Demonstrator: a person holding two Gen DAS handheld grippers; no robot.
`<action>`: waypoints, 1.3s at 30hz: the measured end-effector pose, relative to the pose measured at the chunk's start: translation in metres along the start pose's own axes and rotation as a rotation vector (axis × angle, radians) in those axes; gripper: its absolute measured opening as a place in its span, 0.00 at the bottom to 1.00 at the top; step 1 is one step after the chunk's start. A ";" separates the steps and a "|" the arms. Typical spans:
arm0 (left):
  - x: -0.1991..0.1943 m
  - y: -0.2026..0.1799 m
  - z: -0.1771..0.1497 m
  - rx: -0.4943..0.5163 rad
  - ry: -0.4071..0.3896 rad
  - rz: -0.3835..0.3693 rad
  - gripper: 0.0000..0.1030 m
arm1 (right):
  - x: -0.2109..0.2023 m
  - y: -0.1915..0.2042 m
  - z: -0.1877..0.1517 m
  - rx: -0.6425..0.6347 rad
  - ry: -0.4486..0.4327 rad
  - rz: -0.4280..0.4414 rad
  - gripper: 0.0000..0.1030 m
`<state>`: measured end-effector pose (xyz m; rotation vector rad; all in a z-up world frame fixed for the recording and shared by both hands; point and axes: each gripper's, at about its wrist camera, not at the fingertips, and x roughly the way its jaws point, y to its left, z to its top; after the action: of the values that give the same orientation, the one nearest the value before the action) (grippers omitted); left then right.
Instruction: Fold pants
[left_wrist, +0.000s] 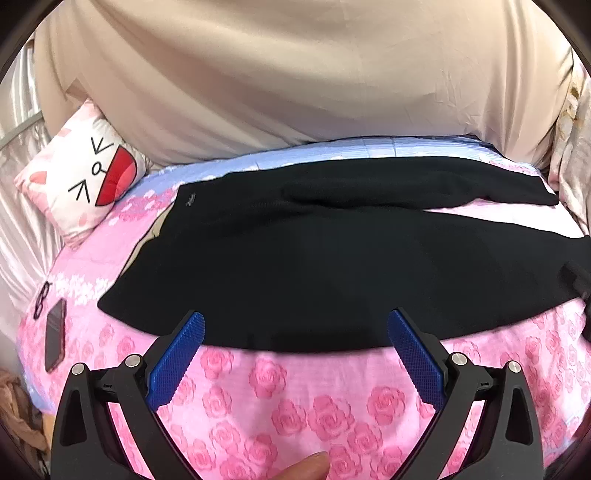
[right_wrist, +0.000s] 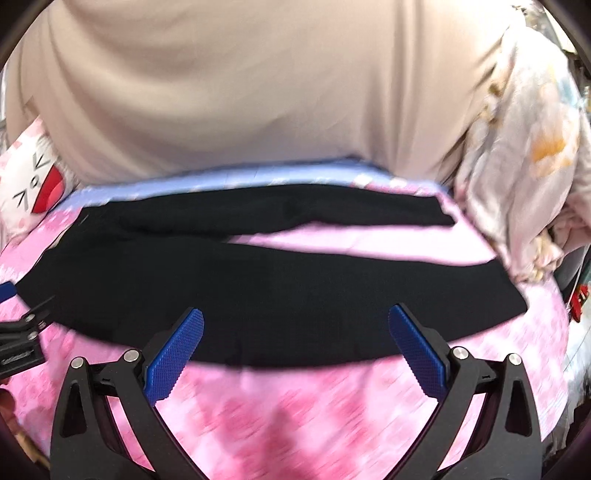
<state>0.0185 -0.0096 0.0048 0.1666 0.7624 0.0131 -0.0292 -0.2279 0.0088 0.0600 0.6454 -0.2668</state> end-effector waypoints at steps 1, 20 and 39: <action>0.002 -0.001 0.003 0.006 -0.003 0.006 0.95 | 0.007 -0.013 0.008 0.002 -0.001 -0.013 0.96; 0.063 -0.037 0.060 0.054 -0.005 0.039 0.95 | 0.220 -0.242 0.148 0.110 0.079 -0.041 0.95; 0.122 0.031 0.127 -0.064 0.033 0.009 0.95 | 0.341 -0.281 0.146 0.060 0.292 0.082 0.50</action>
<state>0.1956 0.0112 0.0158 0.1098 0.7927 0.0491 0.2436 -0.5963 -0.0723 0.1856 0.9231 -0.1996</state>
